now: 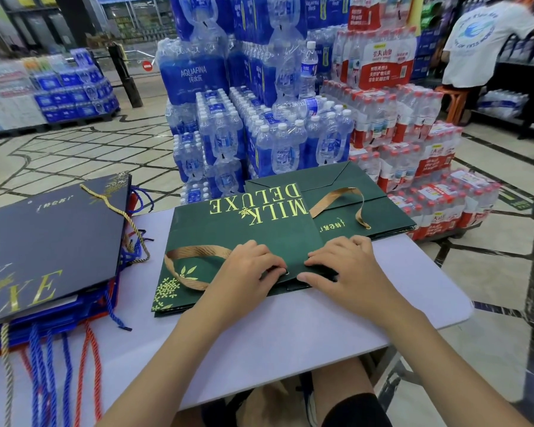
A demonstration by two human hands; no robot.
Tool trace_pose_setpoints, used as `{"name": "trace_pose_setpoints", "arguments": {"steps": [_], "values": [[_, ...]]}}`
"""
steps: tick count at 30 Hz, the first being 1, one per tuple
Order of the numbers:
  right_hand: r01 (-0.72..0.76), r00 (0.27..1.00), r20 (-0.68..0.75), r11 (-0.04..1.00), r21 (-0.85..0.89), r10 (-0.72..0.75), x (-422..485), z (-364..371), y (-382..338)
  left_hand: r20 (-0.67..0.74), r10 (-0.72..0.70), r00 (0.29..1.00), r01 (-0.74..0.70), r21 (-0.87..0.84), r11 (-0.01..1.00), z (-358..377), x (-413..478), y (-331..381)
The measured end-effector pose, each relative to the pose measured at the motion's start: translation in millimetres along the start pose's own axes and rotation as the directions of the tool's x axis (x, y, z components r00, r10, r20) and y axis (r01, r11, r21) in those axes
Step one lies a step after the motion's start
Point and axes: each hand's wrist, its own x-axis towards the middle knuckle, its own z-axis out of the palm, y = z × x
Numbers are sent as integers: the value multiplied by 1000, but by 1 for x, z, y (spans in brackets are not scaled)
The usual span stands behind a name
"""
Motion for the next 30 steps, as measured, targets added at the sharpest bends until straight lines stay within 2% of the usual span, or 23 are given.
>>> {"name": "trace_pose_setpoints", "arguments": {"steps": [4,7,12,15,17,19,26,30], "values": [[96,985,-130,985,-145,-115,1,2,-1,108,-37,993,53,-149,987,-10,-6,-4],[133,961,-216,973,-190,-174,3,3,-2,172,5,985,19,-138,990,-14,-8,-7],[184,912,-316,950,-253,-261,2,-7,-16,175,19,984,6,-141,990,-11,-4,-2],[215,923,-244,925,-312,-297,-6,1,-30,187,5,982,24,-150,988,-7,-1,-3],[187,944,-196,921,-343,-265,-9,8,-32,184,-2,983,33,-169,985,-5,-1,-4],[154,952,-195,921,-357,-235,-7,11,-31,172,-6,985,38,-183,982,-5,-2,-3],[192,949,-174,918,-348,-265,-7,18,-30,172,-27,985,58,-178,982,-4,-3,-3],[180,956,-164,930,-321,-241,-9,16,-29,220,-104,970,143,-172,975,-4,2,-4]]}}
